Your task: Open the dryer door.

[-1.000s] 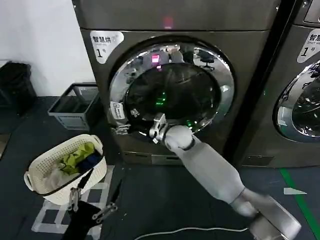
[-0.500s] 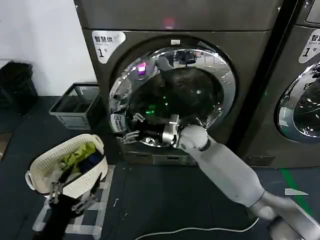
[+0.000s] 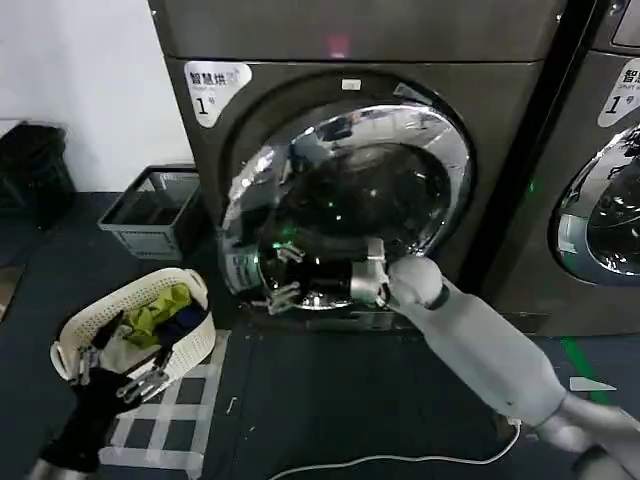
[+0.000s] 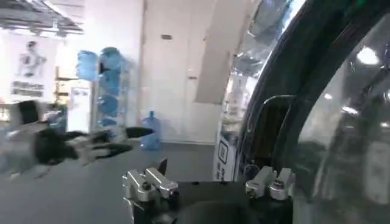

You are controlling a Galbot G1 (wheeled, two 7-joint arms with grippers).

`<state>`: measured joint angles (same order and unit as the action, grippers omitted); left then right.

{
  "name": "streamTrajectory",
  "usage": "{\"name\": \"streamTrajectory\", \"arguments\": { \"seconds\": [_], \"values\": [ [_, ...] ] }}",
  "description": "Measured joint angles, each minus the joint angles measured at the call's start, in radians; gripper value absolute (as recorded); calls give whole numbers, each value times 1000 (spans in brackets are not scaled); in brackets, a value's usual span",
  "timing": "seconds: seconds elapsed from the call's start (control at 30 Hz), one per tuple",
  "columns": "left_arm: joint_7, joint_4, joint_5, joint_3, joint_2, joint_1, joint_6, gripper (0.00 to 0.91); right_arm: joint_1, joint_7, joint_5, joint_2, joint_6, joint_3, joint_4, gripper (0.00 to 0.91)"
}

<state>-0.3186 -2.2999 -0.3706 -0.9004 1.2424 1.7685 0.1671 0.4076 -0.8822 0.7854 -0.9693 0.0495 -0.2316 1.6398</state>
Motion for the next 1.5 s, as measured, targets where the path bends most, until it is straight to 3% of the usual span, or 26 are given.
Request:
{"name": "streamTrajectory", "arguments": {
  "seconds": [0.83,1.2,1.5],
  "values": [
    [16,110,-2,122,-120,-264,-97,907,263,-210,62,218,-54,228,203,907],
    [-10,151,47,263,-194,-375,-91,907,520,-156,117,324,-87,488,316,907],
    [-23,192,53,444,-240,-505,-86,907,796,-78,118,326,-122,798,390,907]
  ]
}}
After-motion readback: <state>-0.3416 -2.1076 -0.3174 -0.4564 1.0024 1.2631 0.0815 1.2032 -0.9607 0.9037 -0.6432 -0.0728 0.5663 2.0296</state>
